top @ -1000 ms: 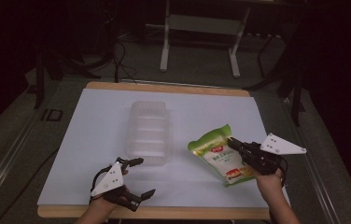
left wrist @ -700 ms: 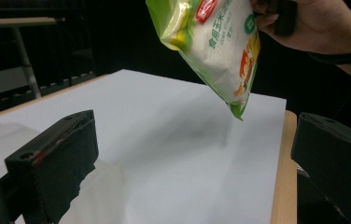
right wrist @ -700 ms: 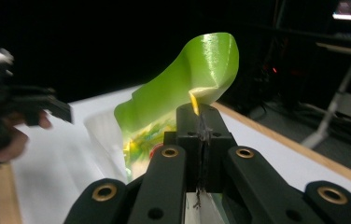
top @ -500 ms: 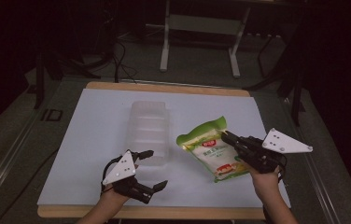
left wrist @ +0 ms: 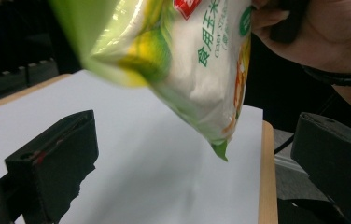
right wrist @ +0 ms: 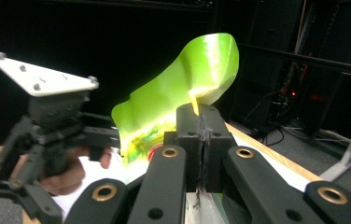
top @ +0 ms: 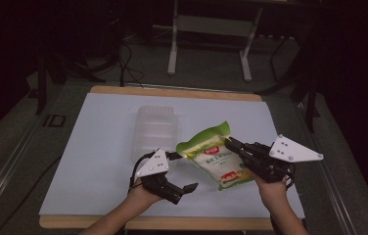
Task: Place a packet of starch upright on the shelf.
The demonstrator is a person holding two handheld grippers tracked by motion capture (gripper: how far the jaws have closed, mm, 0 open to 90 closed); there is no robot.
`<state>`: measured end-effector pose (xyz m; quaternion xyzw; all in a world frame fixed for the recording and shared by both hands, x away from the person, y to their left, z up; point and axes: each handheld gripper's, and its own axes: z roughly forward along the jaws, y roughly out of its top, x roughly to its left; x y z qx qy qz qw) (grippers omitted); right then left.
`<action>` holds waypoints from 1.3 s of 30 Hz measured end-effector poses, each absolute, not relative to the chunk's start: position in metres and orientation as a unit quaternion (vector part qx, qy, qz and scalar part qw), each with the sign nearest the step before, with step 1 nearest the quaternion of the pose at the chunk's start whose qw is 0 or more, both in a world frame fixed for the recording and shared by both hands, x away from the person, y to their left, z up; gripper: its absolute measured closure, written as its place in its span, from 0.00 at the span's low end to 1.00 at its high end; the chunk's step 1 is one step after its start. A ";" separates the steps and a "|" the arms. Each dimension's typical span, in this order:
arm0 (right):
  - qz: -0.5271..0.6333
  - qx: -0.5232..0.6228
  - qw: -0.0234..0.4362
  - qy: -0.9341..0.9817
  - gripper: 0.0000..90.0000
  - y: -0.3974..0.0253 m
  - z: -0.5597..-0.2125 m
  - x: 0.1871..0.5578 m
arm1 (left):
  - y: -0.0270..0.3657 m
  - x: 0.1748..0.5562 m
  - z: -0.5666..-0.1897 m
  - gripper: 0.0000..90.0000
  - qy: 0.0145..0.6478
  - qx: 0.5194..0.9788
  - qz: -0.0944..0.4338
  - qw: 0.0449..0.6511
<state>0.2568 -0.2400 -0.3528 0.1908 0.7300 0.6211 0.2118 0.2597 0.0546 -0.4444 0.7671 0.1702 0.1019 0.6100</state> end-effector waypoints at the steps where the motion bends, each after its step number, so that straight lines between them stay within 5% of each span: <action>1: 0.622 0.187 0.210 0.731 0.99 -0.239 -0.352 0.257 | 0.053 0.262 -0.444 0.01 0.170 0.765 0.098 0.613; 22: 0.632 0.166 0.192 0.733 0.98 -0.224 -0.358 0.255 | 0.049 0.282 -0.439 0.73 0.165 0.740 0.046 0.650; 32: 0.635 0.175 0.188 0.728 0.98 -0.227 -0.365 0.257 | 0.053 0.283 -0.424 0.87 0.148 0.773 0.071 0.613; 39: 0.641 0.169 0.203 0.721 0.93 -0.231 -0.361 0.254 | 0.057 0.283 -0.406 0.88 0.130 0.784 0.107 0.598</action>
